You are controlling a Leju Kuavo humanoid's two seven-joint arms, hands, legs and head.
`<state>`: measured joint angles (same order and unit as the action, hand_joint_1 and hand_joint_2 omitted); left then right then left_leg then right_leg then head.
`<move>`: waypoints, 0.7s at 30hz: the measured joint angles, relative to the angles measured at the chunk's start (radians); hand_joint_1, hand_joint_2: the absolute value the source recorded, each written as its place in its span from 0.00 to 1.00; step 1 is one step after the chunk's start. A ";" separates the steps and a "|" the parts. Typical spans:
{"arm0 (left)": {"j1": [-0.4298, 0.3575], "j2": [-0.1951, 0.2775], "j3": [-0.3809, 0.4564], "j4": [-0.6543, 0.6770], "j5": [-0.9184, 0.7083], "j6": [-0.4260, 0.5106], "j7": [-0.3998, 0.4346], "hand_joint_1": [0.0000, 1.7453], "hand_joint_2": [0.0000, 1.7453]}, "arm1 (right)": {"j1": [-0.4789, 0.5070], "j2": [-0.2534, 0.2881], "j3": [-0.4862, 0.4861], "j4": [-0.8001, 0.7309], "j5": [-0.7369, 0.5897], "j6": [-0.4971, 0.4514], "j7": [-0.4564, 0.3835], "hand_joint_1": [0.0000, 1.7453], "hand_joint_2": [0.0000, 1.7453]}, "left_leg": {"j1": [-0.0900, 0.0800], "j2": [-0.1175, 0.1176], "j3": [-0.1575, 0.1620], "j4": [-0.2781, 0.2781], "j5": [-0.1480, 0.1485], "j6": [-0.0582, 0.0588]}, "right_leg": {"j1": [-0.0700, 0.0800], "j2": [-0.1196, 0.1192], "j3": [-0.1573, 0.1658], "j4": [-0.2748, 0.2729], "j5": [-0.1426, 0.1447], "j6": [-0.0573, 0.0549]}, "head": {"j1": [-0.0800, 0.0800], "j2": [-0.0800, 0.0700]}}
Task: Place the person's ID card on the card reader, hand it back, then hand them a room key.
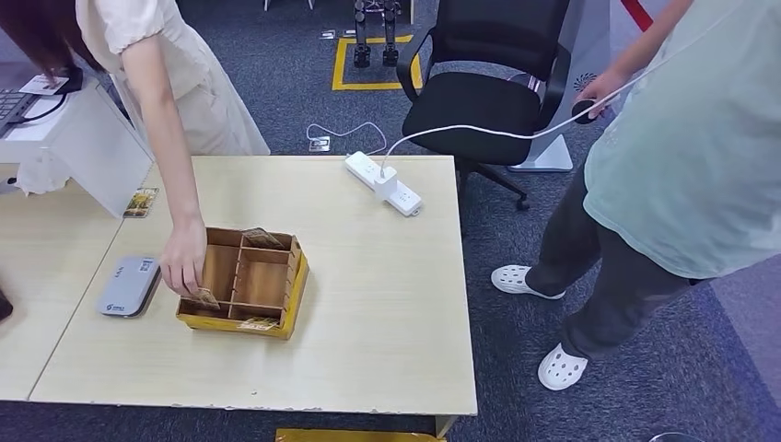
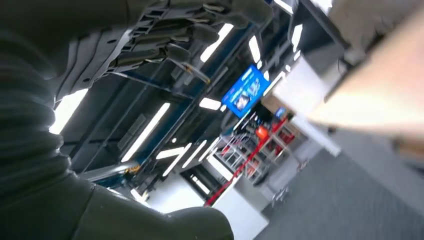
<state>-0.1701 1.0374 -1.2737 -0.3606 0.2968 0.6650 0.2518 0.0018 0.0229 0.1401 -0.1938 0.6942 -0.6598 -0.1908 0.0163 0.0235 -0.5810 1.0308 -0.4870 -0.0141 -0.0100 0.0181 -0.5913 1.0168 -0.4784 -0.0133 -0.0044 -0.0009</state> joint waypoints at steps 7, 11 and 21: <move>0.100 -0.329 0.097 0.230 0.131 0.001 -0.003 0.00 1.00 | 0.009 0.000 -0.021 0.014 -0.012 0.000 0.030 0.00 0.00 | -0.004 -0.005 0.001 0.000 -0.002 0.004 | -0.004 -0.005 0.004 -0.002 -0.002 0.005 | 0.000 0.000; 0.116 -0.508 0.113 0.275 0.160 0.000 0.008 0.00 1.00 | 0.012 0.000 -0.025 0.025 -0.016 0.007 0.056 0.00 0.25 | -0.004 -0.010 0.001 0.000 -0.003 0.005 | -0.004 -0.011 0.007 -0.003 -0.003 0.006 | 0.001 0.000; 0.117 -0.846 0.230 0.283 0.358 -0.067 -0.213 0.00 1.00 | 0.021 0.007 -0.115 0.035 -0.177 0.140 0.096 0.00 1.00 | -0.006 -0.013 0.002 0.001 -0.004 0.009 | -0.006 -0.014 0.009 -0.003 -0.002 0.009 | 0.001 0.000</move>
<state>-0.0530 0.1918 -1.0436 -0.0775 0.6548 0.5983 0.0390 0.0227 0.0302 0.0251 -0.1588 0.5174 -0.5198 -0.0952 0.0105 0.0108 -0.5787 1.0319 -0.4905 -0.0052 -0.0158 0.0039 -0.5820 1.0136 -0.4807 -0.0042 -0.0035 -0.0008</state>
